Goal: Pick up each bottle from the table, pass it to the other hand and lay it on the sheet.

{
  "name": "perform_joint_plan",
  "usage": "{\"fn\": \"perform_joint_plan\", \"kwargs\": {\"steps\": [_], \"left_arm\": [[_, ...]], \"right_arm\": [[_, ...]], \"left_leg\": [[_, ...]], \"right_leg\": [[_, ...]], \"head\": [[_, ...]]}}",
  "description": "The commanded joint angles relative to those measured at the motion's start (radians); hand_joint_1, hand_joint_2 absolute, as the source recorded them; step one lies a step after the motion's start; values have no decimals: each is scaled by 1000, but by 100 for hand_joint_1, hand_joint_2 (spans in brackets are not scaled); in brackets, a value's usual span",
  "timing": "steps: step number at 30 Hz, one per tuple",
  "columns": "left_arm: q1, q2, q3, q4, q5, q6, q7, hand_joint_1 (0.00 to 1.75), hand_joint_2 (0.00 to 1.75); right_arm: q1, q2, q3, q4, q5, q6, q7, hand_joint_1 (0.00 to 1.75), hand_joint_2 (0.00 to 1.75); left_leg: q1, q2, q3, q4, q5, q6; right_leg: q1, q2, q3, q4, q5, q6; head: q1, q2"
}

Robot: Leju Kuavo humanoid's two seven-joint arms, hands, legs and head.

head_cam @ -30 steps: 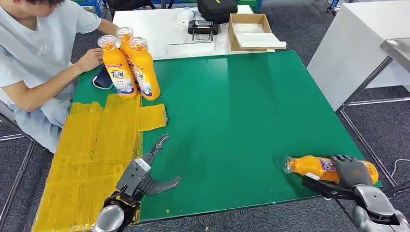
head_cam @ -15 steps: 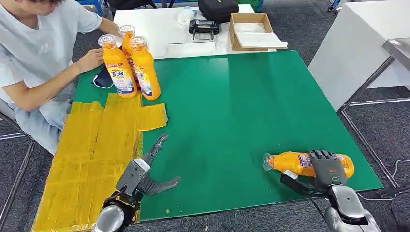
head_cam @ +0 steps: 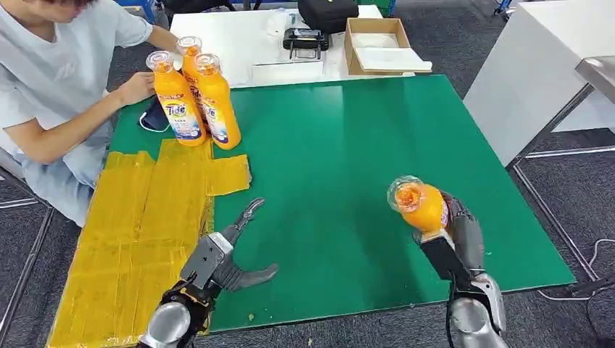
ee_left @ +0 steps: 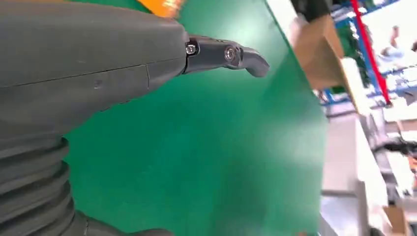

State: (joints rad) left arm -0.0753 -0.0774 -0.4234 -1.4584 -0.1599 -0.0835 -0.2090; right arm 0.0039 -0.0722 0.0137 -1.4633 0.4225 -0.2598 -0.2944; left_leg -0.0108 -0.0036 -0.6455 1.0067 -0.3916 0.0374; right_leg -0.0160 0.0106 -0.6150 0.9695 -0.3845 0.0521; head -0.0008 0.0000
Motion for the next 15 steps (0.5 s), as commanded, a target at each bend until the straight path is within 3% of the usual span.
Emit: {"fn": "perform_joint_plan", "kwargs": {"steps": [1, 10, 15], "left_arm": [[-97, 38, -88, 76, 17, 2, 9, 0, 175], [-138, 43, -131, 104, 54, 12, 8, 0, 175], [-168, 39, -148, 127, 101, 1, 2, 0, 175]], "right_arm": [[-52, 104, 15, -26, -76, 20, -25, 175, 175], [-99, 139, 61, 28, -247, 107, -73, 175, 175], [-136, 173, 98, 69, -431, 251, -73, 175, 175]], "left_leg": [[0, 1, 2, 0, -1, -2], [0, 2, 2, 0, -1, -2], [0, 2, 2, 0, -1, -2]], "right_leg": [[0, 1, 2, 0, 0, -1], [0, 1, 2, 0, -1, -2], [0, 1, 2, 0, 0, -2]], "head": [[0, 0], [0, 0], [0, 0]]}}
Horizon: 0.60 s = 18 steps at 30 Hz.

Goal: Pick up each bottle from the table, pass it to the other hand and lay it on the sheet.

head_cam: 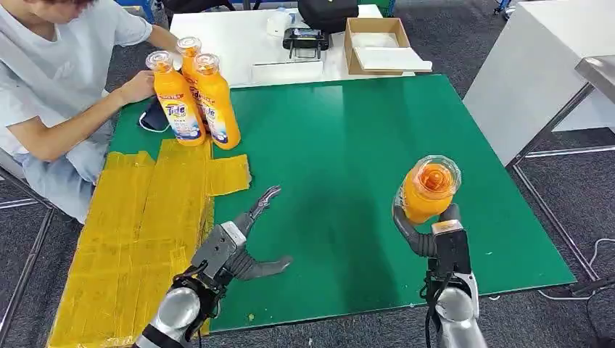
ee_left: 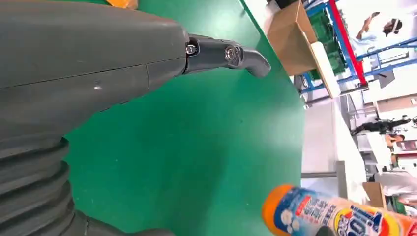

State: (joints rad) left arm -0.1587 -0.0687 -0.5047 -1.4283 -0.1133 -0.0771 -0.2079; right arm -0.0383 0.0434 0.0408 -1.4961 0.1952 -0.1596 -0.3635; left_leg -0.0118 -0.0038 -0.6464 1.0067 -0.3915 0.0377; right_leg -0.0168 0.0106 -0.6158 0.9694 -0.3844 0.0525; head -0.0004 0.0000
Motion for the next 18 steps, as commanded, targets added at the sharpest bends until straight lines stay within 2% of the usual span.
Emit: {"fn": "perform_joint_plan", "kwargs": {"steps": [1, 2, 8, 14, 18], "left_arm": [[-93, 27, -70, 100, 65, -12, 0, 0, 175], [-101, 22, -75, 102, 73, -15, 0, 0, 175], [-115, 1, -112, 74, 73, 28, -18, 0, 175], [-117, 1, -123, 58, 73, 71, -29, 0, 175], [-119, 1, -123, 59, 73, 71, -29, 0, 175]], "right_arm": [[-104, 67, 84, 119, -225, 175, -3, 175, 175], [-118, 76, 106, 146, -234, 192, 0, 175, 175], [-178, 110, 242, 284, -241, 233, 9, 175, 175], [-191, 115, 339, 318, -240, 239, 10, 175, 175], [-191, 117, 343, 321, -239, 238, 11, 175, 175]], "left_leg": [[1, 2, 2, 0, -1, -2], [2, 3, 6, 1, -3, -5], [2, 3, 3, 0, -1, -2], [2, 3, 3, 0, -2, -2], [2, 1, 4, 0, -2, -3]], "right_leg": [[1, 1, 1, 0, 0, -2], [2, 2, 5, 1, -2, -4], [2, 2, 2, -1, 0, -2], [1, 2, 3, 0, -1, -2], [1, 0, 3, 0, -1, -3]], "head": [[0, 0], [0, 0], [0, 0], [0, 0], [0, 0]]}}
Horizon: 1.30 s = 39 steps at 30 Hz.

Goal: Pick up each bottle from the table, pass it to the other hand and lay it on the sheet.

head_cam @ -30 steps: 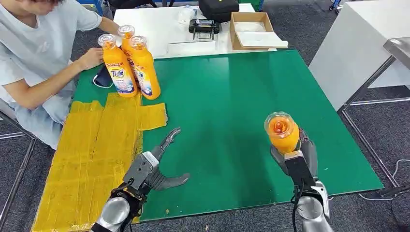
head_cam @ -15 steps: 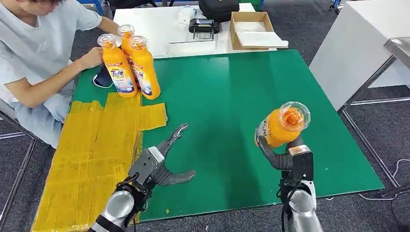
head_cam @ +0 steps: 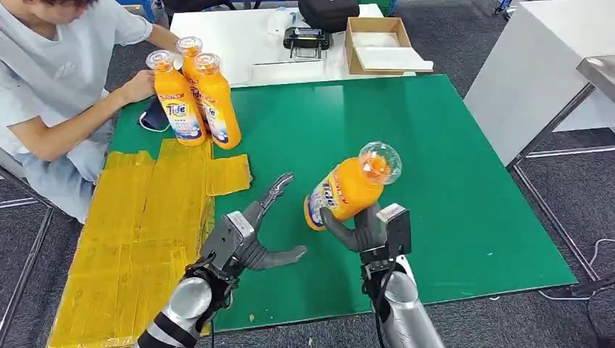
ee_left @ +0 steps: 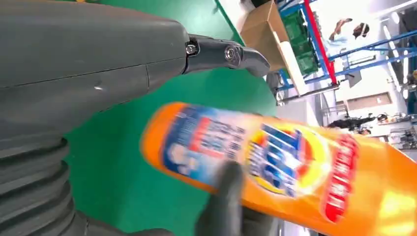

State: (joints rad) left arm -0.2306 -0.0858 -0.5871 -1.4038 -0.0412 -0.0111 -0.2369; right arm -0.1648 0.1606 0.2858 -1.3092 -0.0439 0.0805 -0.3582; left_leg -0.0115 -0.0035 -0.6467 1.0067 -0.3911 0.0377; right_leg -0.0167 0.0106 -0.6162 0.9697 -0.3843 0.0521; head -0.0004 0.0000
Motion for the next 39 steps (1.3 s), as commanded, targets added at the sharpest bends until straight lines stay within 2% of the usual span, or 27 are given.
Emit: {"fn": "perform_joint_plan", "kwargs": {"steps": [1, 2, 4, 11, 25, 39], "left_arm": [[-47, 19, -40, 35, 1, 5, 0, 0, 175], [-47, 19, -40, 35, 1, 5, 0, 0, 175], [-47, 19, -40, 35, 1, 5, 0, 0, 175], [-54, 17, -43, 42, 8, 8, -2, 0, 175], [-86, 21, -52, 54, 74, 6, -4, 0, 175], [-93, 26, -91, 54, 102, -34, 6, 0, 175]], "right_arm": [[-66, -3, 96, 134, -1, 0, 5, 175, 175], [-66, -3, 96, 134, -1, 0, 5, 175, 175], [-66, -3, 96, 134, -1, 0, 5, 175, 175], [-74, -2, 113, 151, 0, -1, 8, 175, 175], [-113, 8, 239, 323, 75, -72, 13, 175, 175], [-124, 10, 237, 356, 113, -109, 4, 175, 175]], "left_leg": [[1, 1, 3, 0, -1, -2], [2, 1, 7, 2, -4, -5], [1, 0, 2, 0, -1, -2], [1, 1, 3, 1, -2, -3], [1, 1, 3, 0, -1, -2], [2, 0, 5, 1, -3, -4]], "right_leg": [[1, 0, 3, 0, -1, -2], [2, 0, 7, 1, -3, -4], [1, 0, 2, -1, 0, -1], [1, 0, 3, 0, -1, -2], [1, 0, 3, -1, -1, -2], [2, -1, 5, 0, -2, -3]], "head": [[0, 0], [0, 0], [0, 0], [0, 0], [0, 0], [0, 0]]}}
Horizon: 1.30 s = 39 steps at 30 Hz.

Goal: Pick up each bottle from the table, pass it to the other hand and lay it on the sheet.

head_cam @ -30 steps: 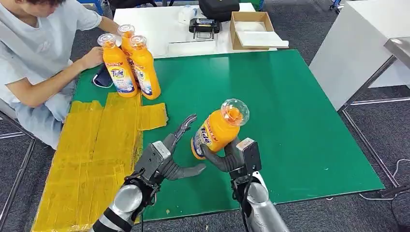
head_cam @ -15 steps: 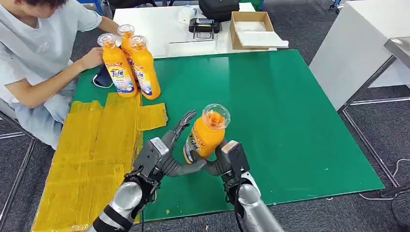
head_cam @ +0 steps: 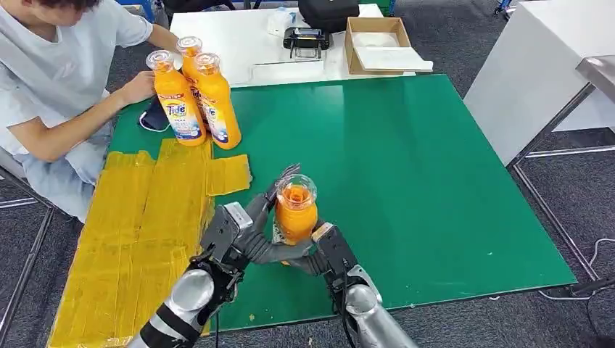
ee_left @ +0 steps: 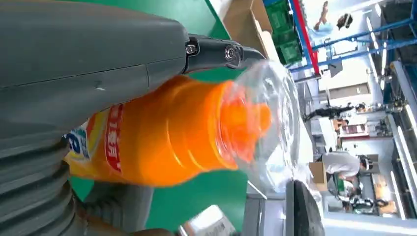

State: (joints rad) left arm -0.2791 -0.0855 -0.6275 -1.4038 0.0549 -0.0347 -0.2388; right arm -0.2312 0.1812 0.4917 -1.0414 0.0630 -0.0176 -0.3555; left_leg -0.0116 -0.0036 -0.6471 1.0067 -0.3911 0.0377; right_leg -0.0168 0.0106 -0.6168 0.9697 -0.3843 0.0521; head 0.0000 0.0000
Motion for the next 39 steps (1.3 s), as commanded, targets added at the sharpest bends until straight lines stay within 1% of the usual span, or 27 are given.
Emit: {"fn": "perform_joint_plan", "kwargs": {"steps": [1, 8, 9, 13, 14, 17, 18, 20, 22, 23, 24, 26, 29, 30, 32, 33, 35, 36, 39], "left_arm": [[-44, 26, -51, 54, 6, -11, 8, 0, 175], [-52, 31, -75, 72, -2, -37, 15, 0, 175], [-52, 32, -80, 78, -8, -38, 18, 0, 175], [-43, 27, -75, 90, -46, -12, 8, 0, 175], [-41, 27, -75, 89, -51, -7, 5, 0, 175], [-31, 28, -65, 69, -86, 22, -5, 0, 175], [-31, 28, -65, 69, -86, 22, -5, 0, 175], [-31, 28, -65, 69, -86, 22, -5, 0, 175], [-31, 28, -65, 69, -86, 22, -5, 0, 175], [-29, 26, -62, 66, -99, 32, -8, 0, 175], [-27, 25, -60, 64, -105, 37, -10, 0, 175], [-20, 24, -57, 57, -119, 50, -15, 0, 175], [-16, 22, -55, 50, -143, 69, -19, 0, 175], [-15, 22, -55, 50, -144, 69, -19, 0, 175], [-18, 21, -53, 52, -143, 70, -19, 0, 175], [-18, 19, -49, 53, -140, 71, -19, 0, 175], [-16, 12, -34, 54, -105, 63, -22, 0, 175], [-15, 10, -30, 51, -92, 62, -24, 0, 175], [-13, 9, -22, 42, -37, 39, -22, 0, 175]], "right_arm": [[-57, -10, 32, 88, 7, -11, 1, 175, 175], [-59, -9, 33, 76, 23, -31, -8, 175, 175], [-57, -8, 34, 63, 31, -43, -13, 175, 175], [-33, -23, 50, -44, 73, -83, -26, 175, 175], [-32, -23, 52, -57, 78, -87, -29, 175, 175], [-11, -40, 70, -128, 89, -86, -28, 175, 175], [-11, -40, 70, -128, 89, -86, -28, 175, 175], [-11, -40, 70, -128, 89, -86, -28, 175, 175], [-11, -40, 70, -128, 89, -86, -28, 175, 175], [-11, -40, 75, -124, 90, -83, -28, 175, 175], [-10, -40, 77, -127, 90, -82, -29, 175, 175], [-7, -40, 90, -141, 95, -76, -33, 175, 175], [-3, -42, 100, -150, 95, -72, -33, 175, 175], [-3, -43, 101, -150, 95, -72, -33, 175, 175], [-5, -43, 102, -149, 95, -71, -33, 175, 175], [-7, -43, 104, -147, 95, -70, -33, 175, 175], [-13, -40, 111, -127, 94, -67, -33, 175, 175], [-16, -38, 114, -114, 94, -64, -33, 175, 175], [-21, -30, 123, -73, 93, -60, -33, 175, 175]], "left_leg": [[1, 0, 3, 0, -1, -2], [2, 0, 6, 1, -3, -4], [1, 0, 3, 0, -2, -2], [2, 1, 6, 1, -4, -4], [2, 1, 5, 1, -3, -3], [2, 0, 5, 2, -4, -4], [1, 0, 3, 0, -2, -2], [1, 0, 3, 0, -2, -2], [2, 0, 8, 2, -5, -5], [1, 1, 3, 0, -2, -2], [1, 1, 4, 0, -3, -3], [1, -1, 3, 0, -2, -3], [1, 1, 4, 1, -3, -3], [1, 1, 1, 0, -1, -2], [2, 0, 5, 1, -3, -4], [1, 0, 3, 0, -2, -3], [2, 1, 5, 1, -4, -4], [1, 0, 2, 0, -2, -2], [1, 1, 4, 0, -3, -3]], "right_leg": [[1, -1, 3, 0, -1, -2], [2, -1, 6, 0, -3, -3], [1, -1, 3, 0, -1, -2], [2, -1, 6, 1, -3, -4], [2, -1, 5, 0, -2, -3], [2, -1, 5, 1, -3, -3], [1, -1, 3, 0, -2, -2], [1, -1, 3, 0, -1, -2], [2, -2, 8, 1, -5, -4], [1, 0, 3, 0, -1, -2], [1, 0, 4, 0, -2, -2], [1, -2, 3, 0, -2, -2], [1, 0, 4, 0, -2, -2], [1, 0, 1, 0, -1, -1], [2, -1, 5, 0, -3, -3], [1, -1, 3, 0, -2, -2], [2, -1, 5, 0, -3, -3], [1, -1, 2, 0, -1, -2], [1, 0, 4, 0, -2, -3]], "head": [[-1, 0], [0, 0], [0, 0], [0, 0], [0, 0], [0, 0], [0, 0], [0, 0], [0, 0], [-1, 0], [0, 0], [0, 0], [0, 0], [0, 0], [0, 0], [0, 0], [0, 0], [0, 0], [0, 0]]}}
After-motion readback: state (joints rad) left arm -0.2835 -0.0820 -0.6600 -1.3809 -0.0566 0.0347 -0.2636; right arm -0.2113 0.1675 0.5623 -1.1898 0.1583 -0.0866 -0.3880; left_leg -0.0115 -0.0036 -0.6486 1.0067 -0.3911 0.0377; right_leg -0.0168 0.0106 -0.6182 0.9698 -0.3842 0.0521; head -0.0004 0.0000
